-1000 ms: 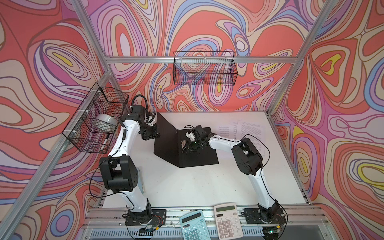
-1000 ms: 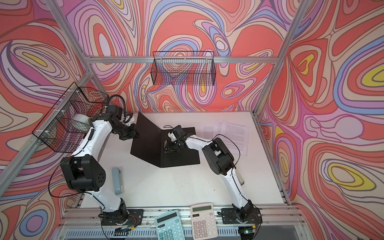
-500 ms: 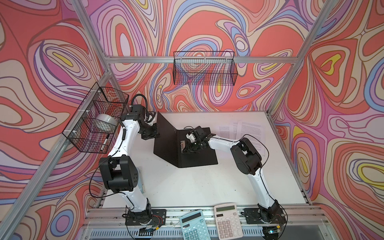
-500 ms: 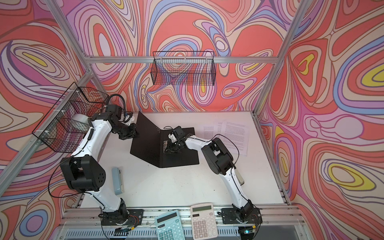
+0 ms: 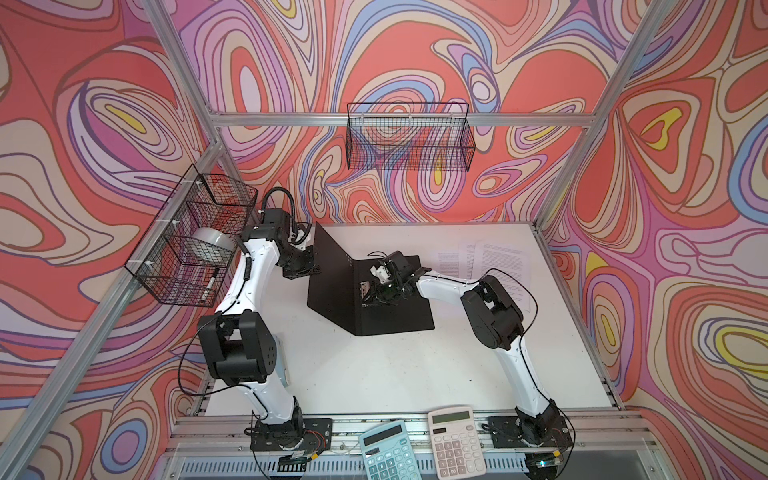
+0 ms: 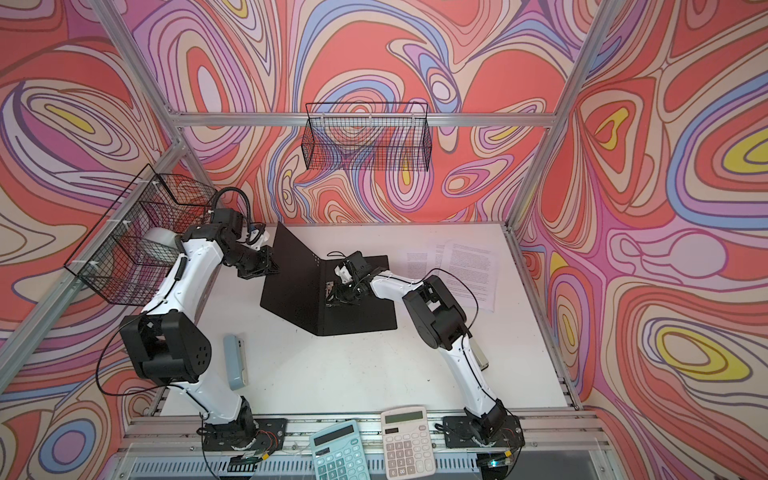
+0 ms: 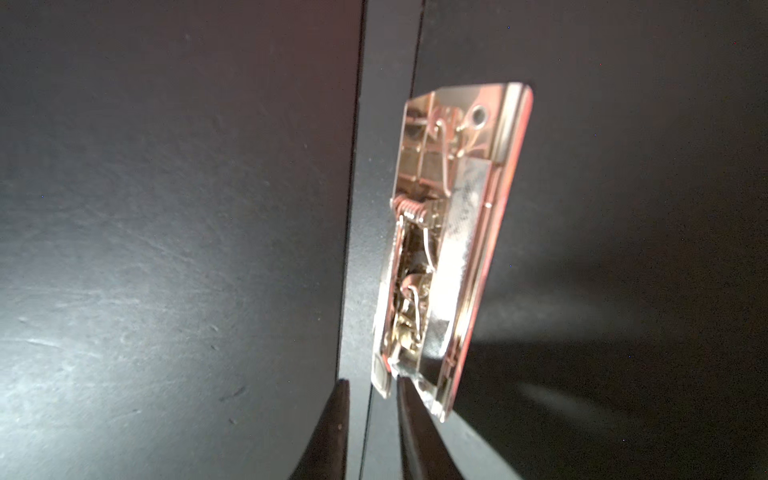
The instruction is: Put the files into the folder
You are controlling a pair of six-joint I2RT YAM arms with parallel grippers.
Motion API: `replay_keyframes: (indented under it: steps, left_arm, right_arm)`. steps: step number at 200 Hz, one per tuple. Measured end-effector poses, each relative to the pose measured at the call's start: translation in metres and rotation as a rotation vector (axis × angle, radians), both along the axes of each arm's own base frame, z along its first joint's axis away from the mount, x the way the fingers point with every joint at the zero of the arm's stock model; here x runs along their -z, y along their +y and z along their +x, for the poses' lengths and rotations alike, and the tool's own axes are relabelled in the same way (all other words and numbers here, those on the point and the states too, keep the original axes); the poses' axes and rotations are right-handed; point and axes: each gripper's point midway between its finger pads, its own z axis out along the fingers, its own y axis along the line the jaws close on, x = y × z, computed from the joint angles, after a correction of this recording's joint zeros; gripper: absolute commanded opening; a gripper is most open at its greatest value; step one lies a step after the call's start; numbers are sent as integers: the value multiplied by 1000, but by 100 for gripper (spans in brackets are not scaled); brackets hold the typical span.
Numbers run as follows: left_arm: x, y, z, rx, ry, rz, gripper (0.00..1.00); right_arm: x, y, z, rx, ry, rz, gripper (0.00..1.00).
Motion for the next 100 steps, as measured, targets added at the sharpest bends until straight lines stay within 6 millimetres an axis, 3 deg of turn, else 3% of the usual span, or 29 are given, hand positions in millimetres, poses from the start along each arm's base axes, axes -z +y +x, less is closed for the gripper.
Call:
replay_keyframes:
  steps: [100]
  left_arm:
    - [0,-2,0,4,1,-10,0]
  right_arm:
    - [9,0,-2,-3,25,-1,19]
